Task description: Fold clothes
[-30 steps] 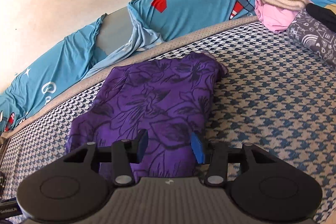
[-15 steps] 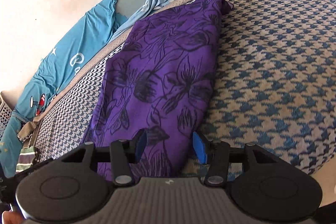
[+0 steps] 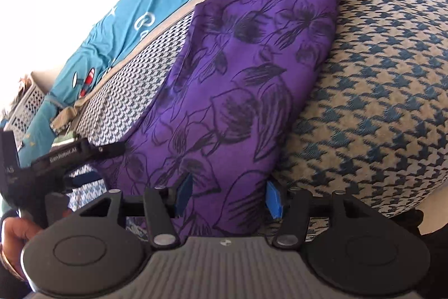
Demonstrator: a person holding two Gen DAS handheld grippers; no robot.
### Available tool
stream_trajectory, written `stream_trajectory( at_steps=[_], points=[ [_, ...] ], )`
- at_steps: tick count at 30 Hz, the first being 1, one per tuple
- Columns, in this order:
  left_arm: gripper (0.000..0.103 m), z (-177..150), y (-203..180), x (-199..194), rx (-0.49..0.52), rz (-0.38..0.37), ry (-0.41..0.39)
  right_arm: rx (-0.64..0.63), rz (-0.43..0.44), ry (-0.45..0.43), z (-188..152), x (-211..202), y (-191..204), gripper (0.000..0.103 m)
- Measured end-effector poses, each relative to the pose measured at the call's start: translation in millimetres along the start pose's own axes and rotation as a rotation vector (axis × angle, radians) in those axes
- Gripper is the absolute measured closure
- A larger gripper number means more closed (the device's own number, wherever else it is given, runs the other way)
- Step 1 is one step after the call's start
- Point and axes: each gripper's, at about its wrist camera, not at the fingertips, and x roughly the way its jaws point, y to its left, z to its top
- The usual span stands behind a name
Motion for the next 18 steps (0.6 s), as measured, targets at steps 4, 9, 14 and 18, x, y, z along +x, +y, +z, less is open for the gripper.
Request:
stream_trajectory(
  at_steps=[4, 9, 14, 18],
  points=[
    [0.000, -4.2, 4.6, -3.2, -0.013, -0.008, 0.005, -0.031, 0.004, 0.009, -5.4, 2.0, 7.5, 0.047],
    [0.000, -9.2, 5.1, -7.0, -0.017, -0.032, 0.011, 0.010, 0.022, 0.020, -10.5, 2.4, 5.9, 0.048],
    [0.000, -11.9, -2.5, -4.3, 0.014, -0.046, 0.010, 0.061, 0.042, 0.076, -19.3, 8.2, 2.6, 0.048],
    [0.000, -13.2, -10.6, -1.1, 0.036, -0.039, 0.000, 0.031, 0.016, 0.078, -21.7, 14.0, 8.0, 0.048]
  ],
)
